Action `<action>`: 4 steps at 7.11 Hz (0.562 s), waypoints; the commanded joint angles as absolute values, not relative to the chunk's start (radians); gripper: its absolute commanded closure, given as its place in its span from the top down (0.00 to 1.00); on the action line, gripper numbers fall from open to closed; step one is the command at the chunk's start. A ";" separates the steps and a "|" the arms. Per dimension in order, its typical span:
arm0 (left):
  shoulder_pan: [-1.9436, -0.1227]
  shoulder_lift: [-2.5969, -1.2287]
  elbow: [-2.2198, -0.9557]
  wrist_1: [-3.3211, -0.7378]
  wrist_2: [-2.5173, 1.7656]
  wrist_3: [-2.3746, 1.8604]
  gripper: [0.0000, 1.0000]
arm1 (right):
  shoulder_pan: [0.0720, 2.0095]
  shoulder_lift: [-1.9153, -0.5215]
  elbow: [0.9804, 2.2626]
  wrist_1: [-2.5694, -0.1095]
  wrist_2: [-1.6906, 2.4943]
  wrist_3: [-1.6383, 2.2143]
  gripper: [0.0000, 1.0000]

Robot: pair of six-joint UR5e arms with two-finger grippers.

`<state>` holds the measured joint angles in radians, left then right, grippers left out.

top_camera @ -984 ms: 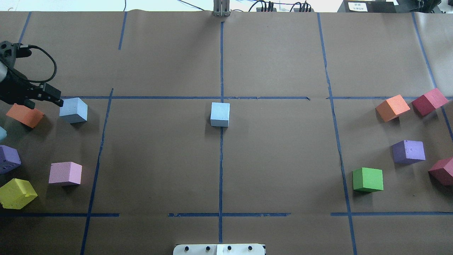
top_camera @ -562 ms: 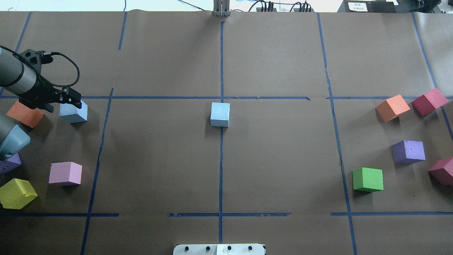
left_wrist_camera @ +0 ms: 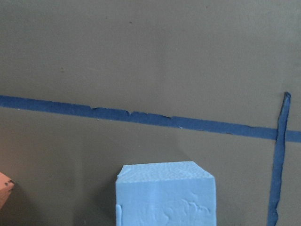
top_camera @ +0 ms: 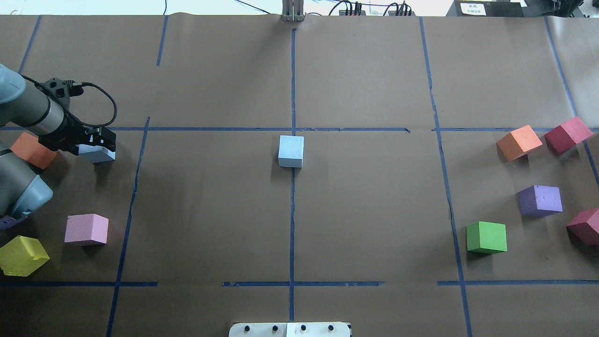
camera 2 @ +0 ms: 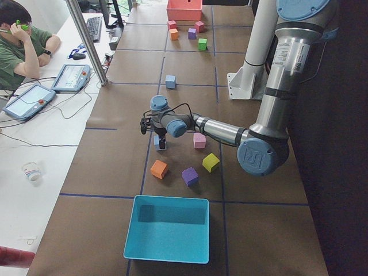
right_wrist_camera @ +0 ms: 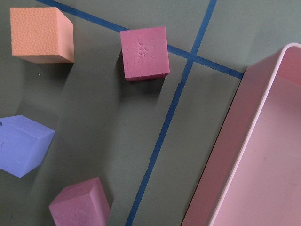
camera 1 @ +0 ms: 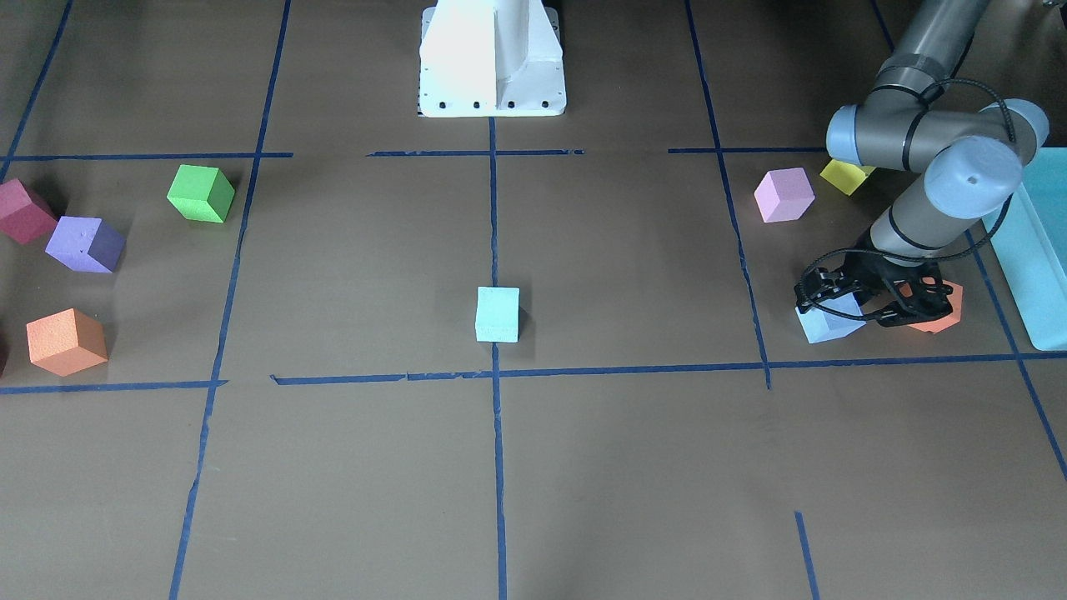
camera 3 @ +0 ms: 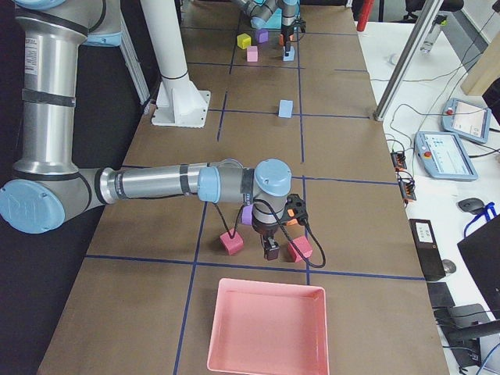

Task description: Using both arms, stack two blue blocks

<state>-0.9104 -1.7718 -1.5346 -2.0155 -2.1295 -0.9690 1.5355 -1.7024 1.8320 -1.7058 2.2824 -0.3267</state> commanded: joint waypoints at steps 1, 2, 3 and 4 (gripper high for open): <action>-0.896 -1.775 -1.526 -2.023 -2.100 -0.962 0.49 | 1.536 -1.704 1.832 -1.706 2.284 -0.327 1.00; -0.896 -1.782 -1.531 -2.020 -2.100 -0.962 0.33 | 1.536 -1.704 1.832 -1.706 2.284 -0.327 1.00; -0.897 -1.792 -1.552 -2.016 -2.100 -0.963 0.31 | 1.536 -1.707 1.833 -1.706 2.286 -0.327 1.00; -0.899 -1.842 -1.589 -1.993 -2.100 -0.972 0.31 | 1.536 -1.709 1.833 -1.706 2.286 -0.328 1.00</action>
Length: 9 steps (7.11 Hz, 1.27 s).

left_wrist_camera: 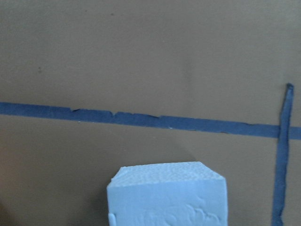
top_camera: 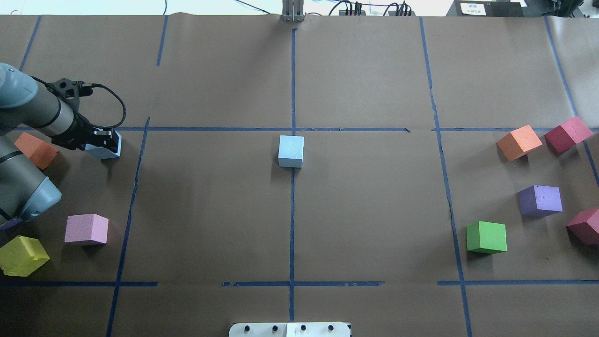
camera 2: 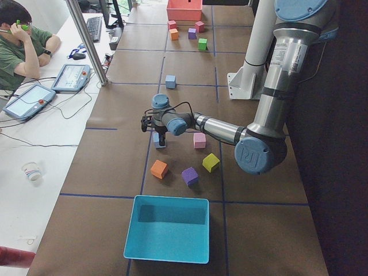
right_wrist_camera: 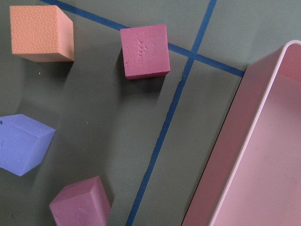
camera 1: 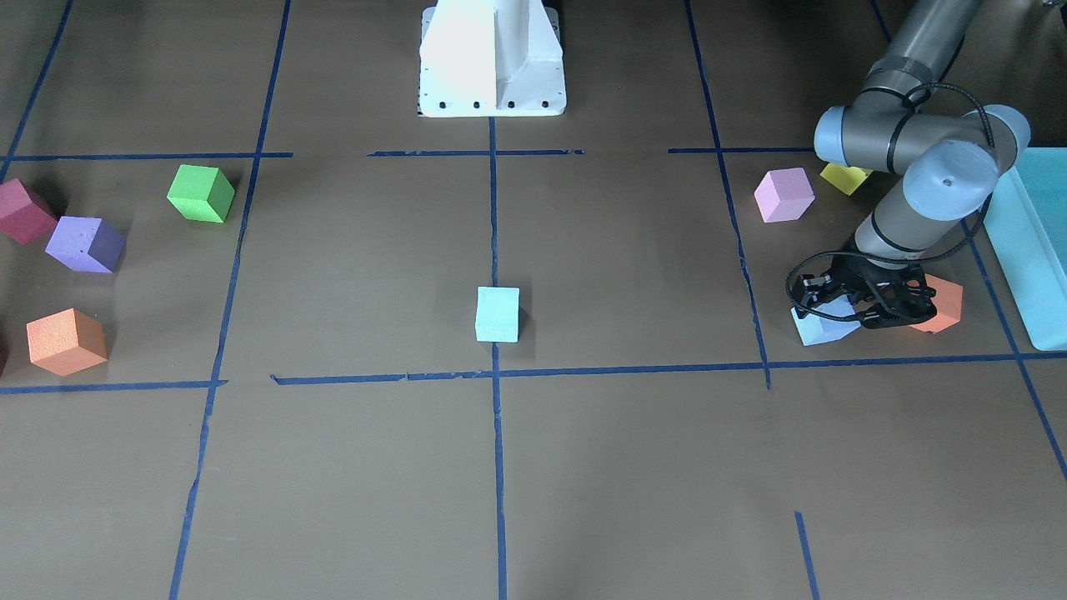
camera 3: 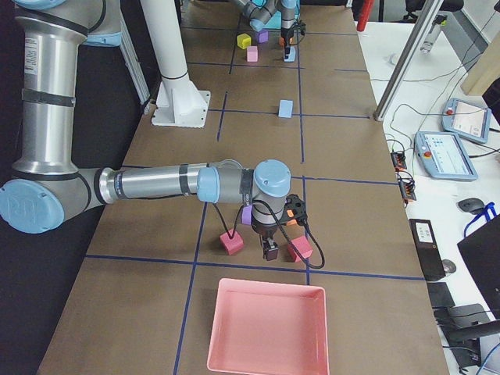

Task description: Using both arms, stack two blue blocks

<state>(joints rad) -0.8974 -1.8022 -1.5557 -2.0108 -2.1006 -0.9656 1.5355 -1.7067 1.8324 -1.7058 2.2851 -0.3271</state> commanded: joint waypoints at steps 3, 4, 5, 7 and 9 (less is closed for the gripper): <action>-0.838 -2.179 -1.629 -1.621 -2.092 -0.976 0.32 | 1.536 -1.709 1.833 -1.706 2.289 -0.328 1.00; -0.760 -2.292 -1.600 -1.603 -2.063 -0.980 0.32 | 1.536 -1.709 1.833 -1.706 2.290 -0.328 1.00; -0.715 -2.419 -1.515 -1.585 -2.024 -1.052 0.32 | 1.536 -1.710 1.832 -1.706 2.299 -0.328 1.00; -0.646 -2.549 -1.372 -1.588 -1.961 -1.075 0.33 | 1.536 -1.710 1.833 -1.706 2.299 -0.327 1.00; -0.581 -2.548 -1.356 -1.595 -1.873 -1.068 0.34 | 1.536 -1.710 1.833 -1.706 2.299 -0.328 1.00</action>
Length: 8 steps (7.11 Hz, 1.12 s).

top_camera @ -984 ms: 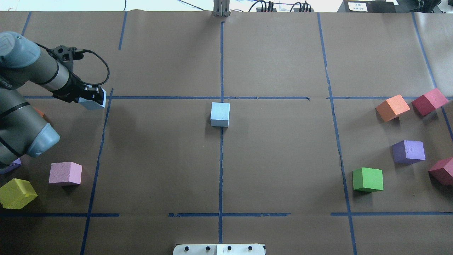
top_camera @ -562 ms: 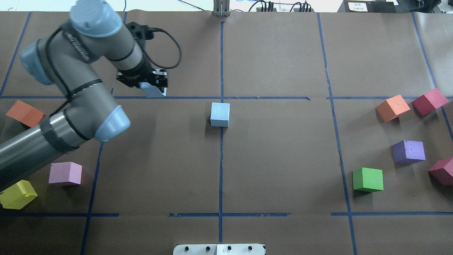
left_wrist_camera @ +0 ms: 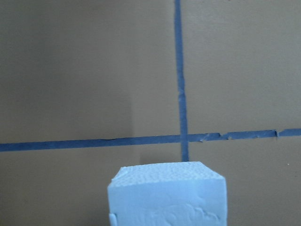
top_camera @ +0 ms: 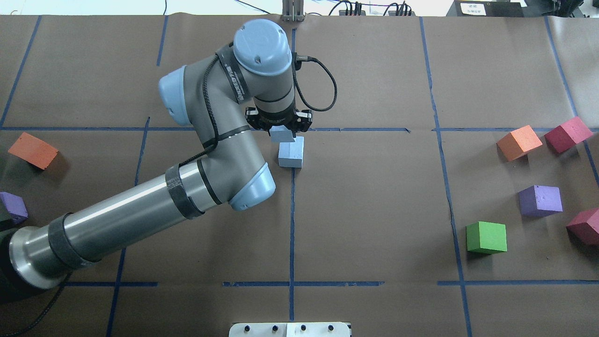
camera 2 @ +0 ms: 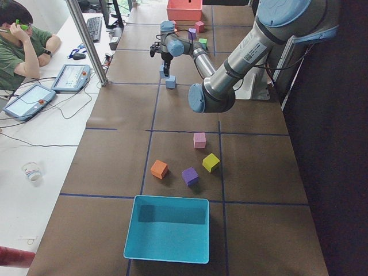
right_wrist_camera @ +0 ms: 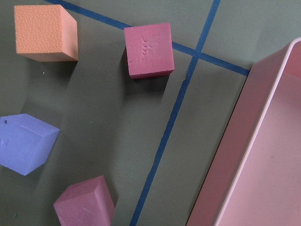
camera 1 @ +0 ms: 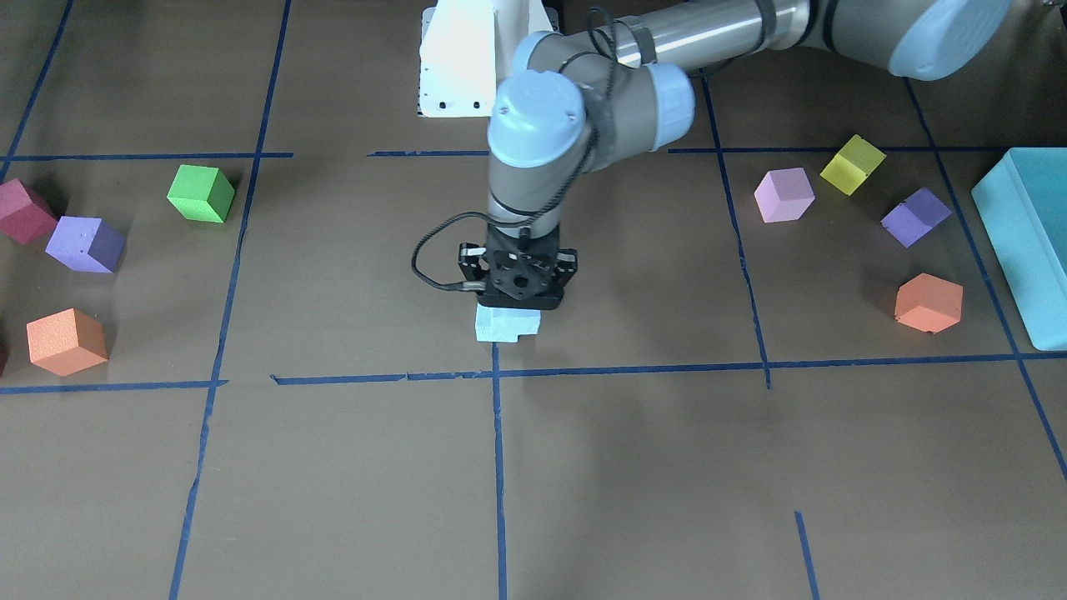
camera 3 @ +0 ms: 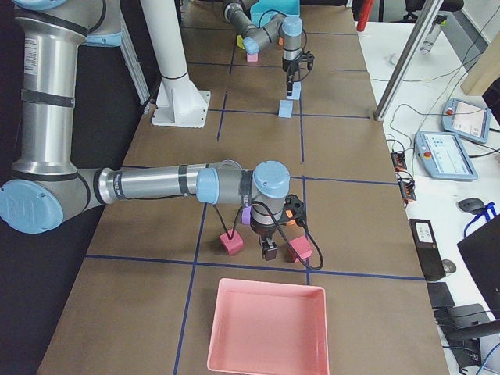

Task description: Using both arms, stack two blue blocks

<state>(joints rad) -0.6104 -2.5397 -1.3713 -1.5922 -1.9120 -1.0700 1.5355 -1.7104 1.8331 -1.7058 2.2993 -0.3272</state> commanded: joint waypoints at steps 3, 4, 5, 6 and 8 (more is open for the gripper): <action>-0.565 -2.545 -1.355 -1.594 -1.875 -1.068 0.35 | 1.536 -1.712 1.833 -1.706 2.299 -0.327 1.00; -0.566 -2.545 -1.353 -1.595 -1.875 -1.068 0.43 | 1.536 -1.712 1.833 -1.706 2.299 -0.327 1.00; -0.566 -2.546 -1.348 -1.595 -1.875 -1.068 0.65 | 1.536 -1.710 1.833 -1.706 2.301 -0.327 1.00; -0.566 -2.546 -1.350 -1.595 -1.871 -1.069 0.90 | 1.536 -1.710 1.833 -1.706 2.299 -0.327 1.00; -0.566 -2.546 -1.351 -1.597 -1.871 -1.069 1.00 | 1.536 -1.712 1.833 -1.706 2.299 -0.327 1.00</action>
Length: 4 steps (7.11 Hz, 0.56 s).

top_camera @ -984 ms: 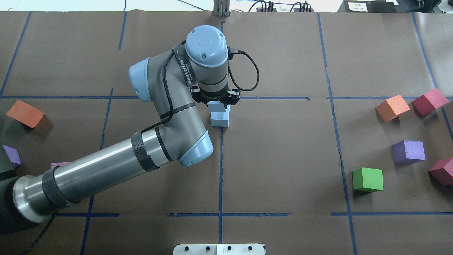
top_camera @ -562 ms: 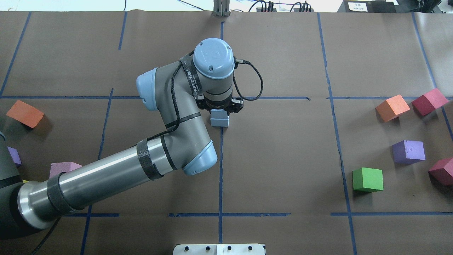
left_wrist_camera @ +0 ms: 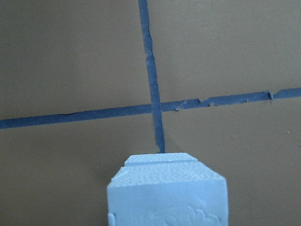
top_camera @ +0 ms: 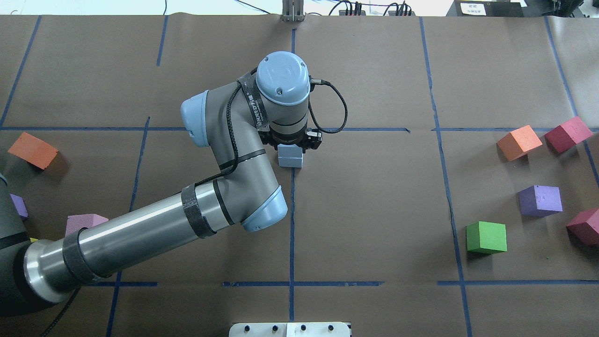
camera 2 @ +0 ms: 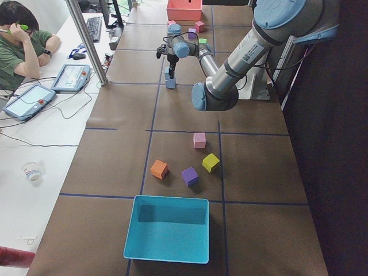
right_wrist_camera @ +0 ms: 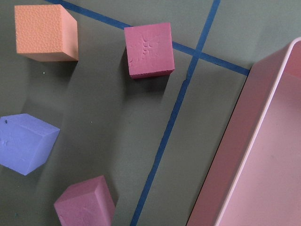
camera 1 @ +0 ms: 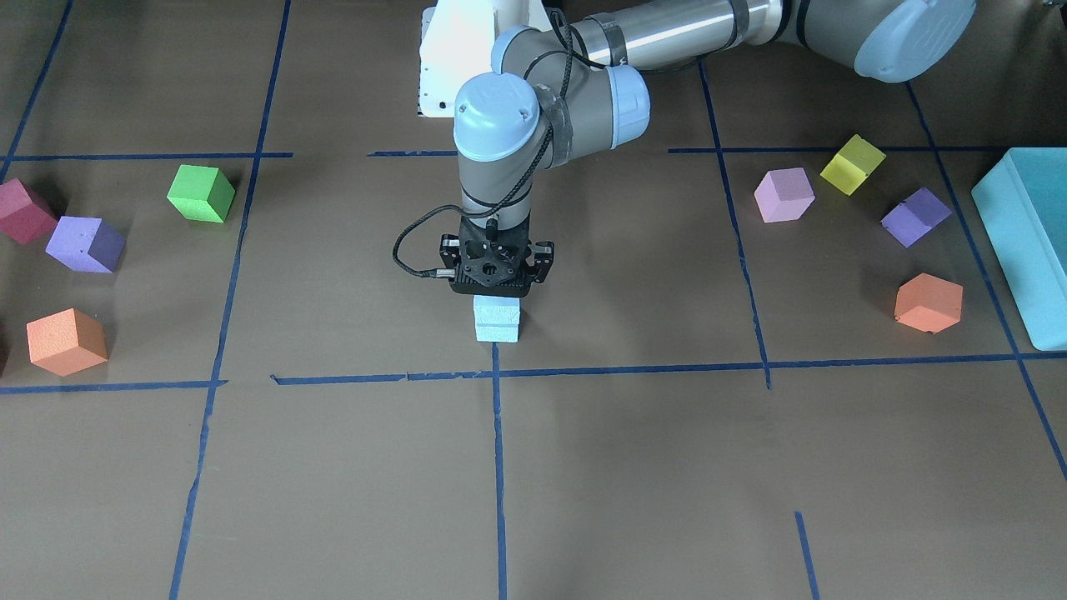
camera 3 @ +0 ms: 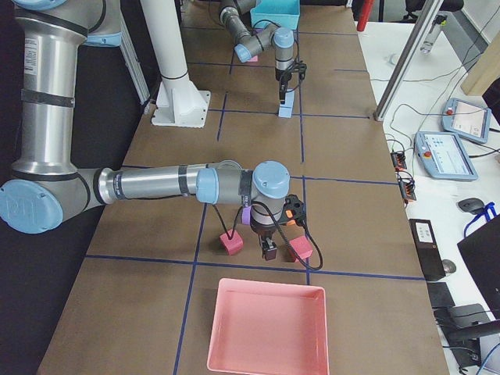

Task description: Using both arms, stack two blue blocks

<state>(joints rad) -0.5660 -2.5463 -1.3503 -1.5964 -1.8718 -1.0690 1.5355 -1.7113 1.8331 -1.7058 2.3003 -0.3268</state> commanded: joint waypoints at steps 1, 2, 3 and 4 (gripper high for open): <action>-0.566 -2.548 -1.359 -1.591 -1.871 -1.069 1.00 | 1.536 -1.712 1.835 -1.706 2.301 -0.327 1.00; -0.572 -2.548 -1.379 -1.585 -1.876 -1.069 1.00 | 1.536 -1.712 1.833 -1.706 2.301 -0.327 1.00; -0.601 -2.546 -1.428 -1.531 -1.894 -1.068 1.00 | 1.536 -1.712 1.833 -1.706 2.301 -0.327 1.00; -0.647 -2.527 -1.503 -1.441 -1.954 -1.011 1.00 | 1.536 -1.712 1.833 -1.706 2.301 -0.327 1.00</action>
